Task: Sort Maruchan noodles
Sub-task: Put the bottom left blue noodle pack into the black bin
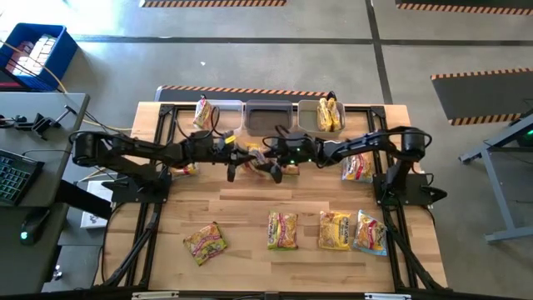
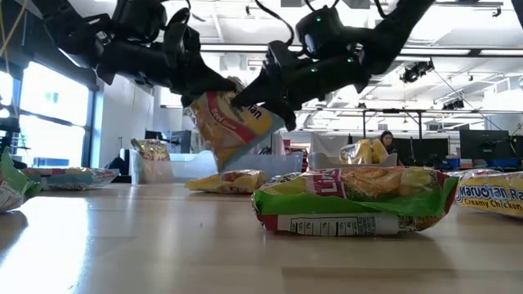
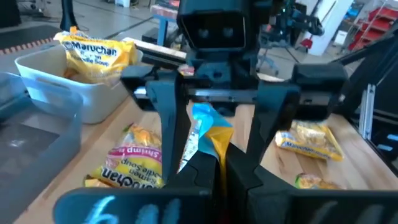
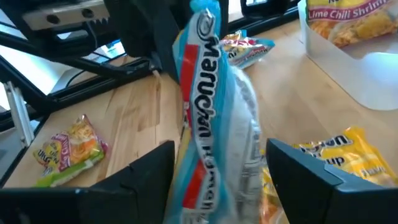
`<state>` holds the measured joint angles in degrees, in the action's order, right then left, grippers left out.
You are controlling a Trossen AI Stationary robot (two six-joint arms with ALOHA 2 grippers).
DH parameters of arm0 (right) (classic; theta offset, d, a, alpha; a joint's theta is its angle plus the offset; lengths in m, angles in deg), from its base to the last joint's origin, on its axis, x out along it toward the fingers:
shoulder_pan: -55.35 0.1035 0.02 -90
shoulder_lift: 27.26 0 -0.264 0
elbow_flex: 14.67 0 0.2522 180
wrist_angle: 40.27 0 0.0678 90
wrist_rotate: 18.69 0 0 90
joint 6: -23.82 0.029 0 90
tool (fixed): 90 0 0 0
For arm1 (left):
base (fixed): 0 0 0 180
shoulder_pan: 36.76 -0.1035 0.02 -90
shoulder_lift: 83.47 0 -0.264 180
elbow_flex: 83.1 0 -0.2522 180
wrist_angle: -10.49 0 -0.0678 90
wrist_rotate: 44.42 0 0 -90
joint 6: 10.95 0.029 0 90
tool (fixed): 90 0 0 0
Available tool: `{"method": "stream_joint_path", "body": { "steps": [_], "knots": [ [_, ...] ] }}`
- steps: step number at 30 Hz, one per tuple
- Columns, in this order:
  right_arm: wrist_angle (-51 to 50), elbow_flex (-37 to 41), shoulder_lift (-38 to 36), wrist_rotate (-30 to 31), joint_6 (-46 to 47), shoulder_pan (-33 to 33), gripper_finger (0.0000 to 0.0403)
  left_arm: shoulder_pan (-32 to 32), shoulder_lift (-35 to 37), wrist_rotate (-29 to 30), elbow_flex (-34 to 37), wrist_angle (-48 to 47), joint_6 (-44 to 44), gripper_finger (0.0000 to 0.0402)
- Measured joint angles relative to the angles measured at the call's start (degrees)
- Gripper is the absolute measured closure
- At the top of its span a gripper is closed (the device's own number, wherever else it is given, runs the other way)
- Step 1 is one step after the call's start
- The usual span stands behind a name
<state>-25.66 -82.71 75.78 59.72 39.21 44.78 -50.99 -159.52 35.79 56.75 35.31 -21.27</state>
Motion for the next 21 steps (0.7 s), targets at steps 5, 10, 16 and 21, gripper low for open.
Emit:
{"method": "stream_joint_path", "body": {
  "steps": [5,10,16,21],
  "knots": [
    [-0.5,-1.6,1.1,0.0,0.2,0.0,0.0167,-0.1,0.2,-0.1,0.0,1.3,0.1,0.0401],
    [-0.3,-1.7,1.1,0.4,1.1,0.0,0.0196,-0.2,0.2,0.1,0.0,2.2,0.5,0.0401],
    [1.0,-1.7,1.1,0.3,1.3,0.0,0.0262,-0.5,0.2,0.0,0.0,4.8,1.6,0.0401],
    [1.7,-1.6,1.1,-0.1,2.2,0.0,0.0297,-0.5,0.2,-0.1,0.0,4.3,2.0,0.0388]
  ]
}}
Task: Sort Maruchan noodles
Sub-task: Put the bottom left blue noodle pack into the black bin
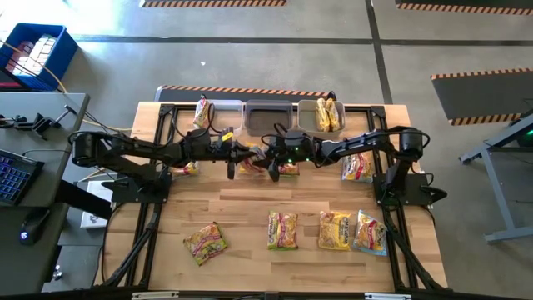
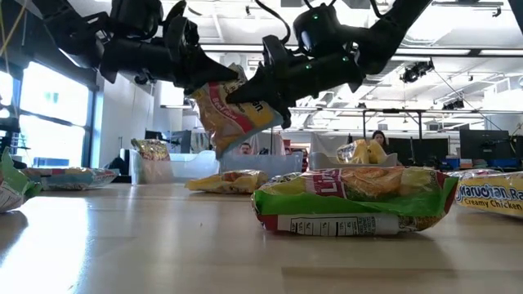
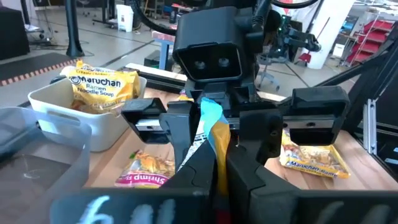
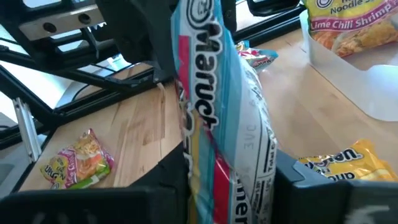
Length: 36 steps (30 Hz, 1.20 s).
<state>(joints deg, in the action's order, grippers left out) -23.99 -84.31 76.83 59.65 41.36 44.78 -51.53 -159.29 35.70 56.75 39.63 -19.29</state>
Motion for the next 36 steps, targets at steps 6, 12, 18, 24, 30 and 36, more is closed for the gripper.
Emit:
{"method": "stream_joint_path", "body": {
  "steps": [6,12,18,24,30,36],
  "knots": [
    [-0.7,0.0,0.0,0.0,0.0,0.0,0.0302,-0.4,0.2,-0.1,0.0,-0.5,4.7,0.035],
    [-2.5,0.1,-1.0,0.7,0.7,-1.3,0.0304,-3.2,6.3,3.4,0.0,-6.9,8.4,0.0314],
    [-11.0,-2.1,-3.8,2.2,3.7,-4.9,0.0304,-5.3,17.0,11.9,0.6,-14.7,11.6,0.0309],
    [-21.8,-9.5,-4.1,3.2,7.9,-8.6,0.0304,-7.2,22.8,12.6,8.0,-8.8,11.4,0.0324],
    [-39.1,-19.5,-4.0,10.3,11.4,-13.6,0.0304,-9.0,23.4,13.6,12.3,-1.8,11.5,0.0341],
    [-55.6,-28.1,-3.6,18.1,16.6,-17.1,0.0304,-9.7,23.4,15.2,12.3,-1.8,11.6,0.0353]
  ]
}}
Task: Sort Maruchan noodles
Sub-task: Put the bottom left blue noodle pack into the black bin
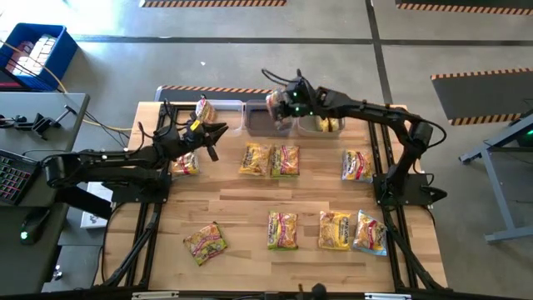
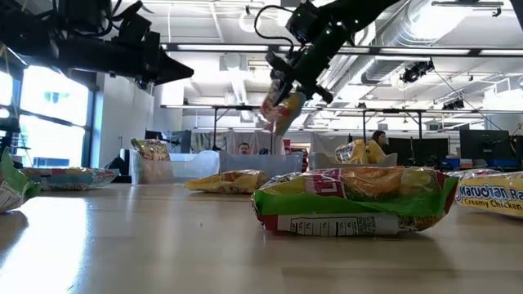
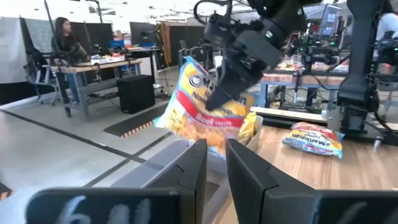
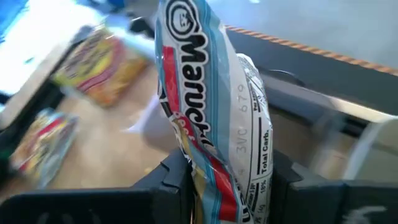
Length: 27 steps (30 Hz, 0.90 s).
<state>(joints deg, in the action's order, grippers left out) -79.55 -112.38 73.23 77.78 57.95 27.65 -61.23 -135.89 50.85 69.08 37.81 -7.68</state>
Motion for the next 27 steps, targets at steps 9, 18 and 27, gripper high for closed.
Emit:
{"method": "stream_joint_path", "body": {
  "steps": [9,18,27],
  "knots": [
    [-10.9,-6.4,2.9,5.1,7.0,-1.3,0.0304,0.0,0.0,0.0,0.0,-0.1,0.4,0.0355],
    [-15.3,-12.3,9.2,5.3,8.1,-2.8,0.0304,-0.3,-0.2,-0.1,0.0,1.4,0.4,0.0355],
    [-18.6,-14.7,15.9,4.0,9.6,-4.9,0.0304,-0.1,-0.2,-0.3,0.0,0.9,-0.2,0.0355]
  ]
}}
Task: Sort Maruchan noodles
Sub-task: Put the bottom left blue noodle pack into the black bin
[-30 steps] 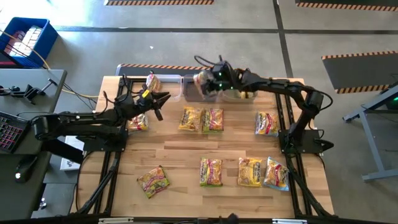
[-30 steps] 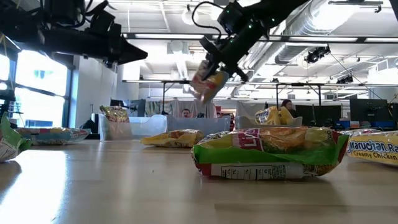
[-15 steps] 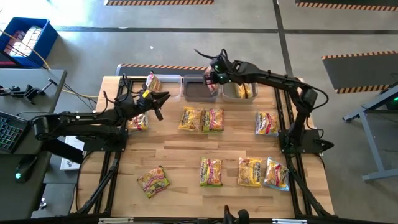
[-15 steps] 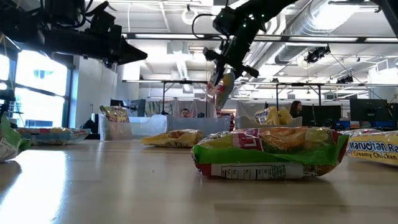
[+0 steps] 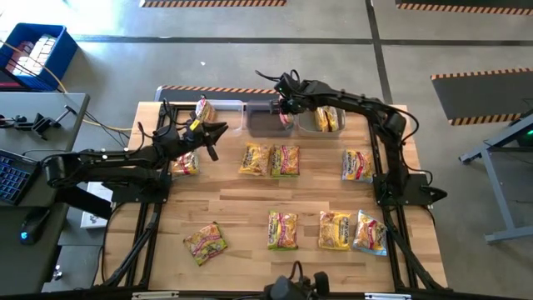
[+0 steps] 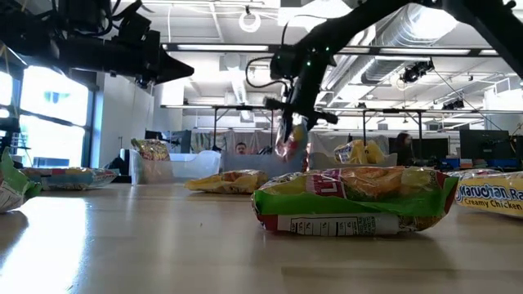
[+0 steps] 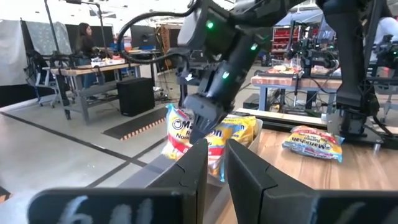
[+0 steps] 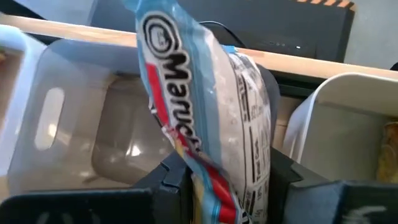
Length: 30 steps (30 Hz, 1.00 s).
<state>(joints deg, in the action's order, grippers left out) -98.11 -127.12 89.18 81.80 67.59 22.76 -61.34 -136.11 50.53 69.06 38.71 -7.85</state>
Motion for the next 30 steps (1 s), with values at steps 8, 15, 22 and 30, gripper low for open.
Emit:
{"method": "stream_joint_path", "body": {
  "steps": [8,15,22,30],
  "knots": [
    [0.2,-0.1,1.8,0.0,0.3,-0.9,0.0304,0.0,0.0,-0.1,0.0,-0.1,0.1,0.0355],
    [-0.4,0.0,1.7,-0.4,-0.1,-1.1,0.0304,0.0,0.0,-0.1,0.0,0.2,0.0,0.0355],
    [-3.5,-2.0,1.7,-2.5,-0.7,-1.3,0.0304,0.0,0.0,-0.1,0.0,-0.1,-0.9,0.0355],
    [-8.4,-5.1,1.6,-4.3,-1.1,-1.5,0.0304,0.0,0.0,-0.1,0.0,0.0,-0.9,0.0355]
  ]
}}
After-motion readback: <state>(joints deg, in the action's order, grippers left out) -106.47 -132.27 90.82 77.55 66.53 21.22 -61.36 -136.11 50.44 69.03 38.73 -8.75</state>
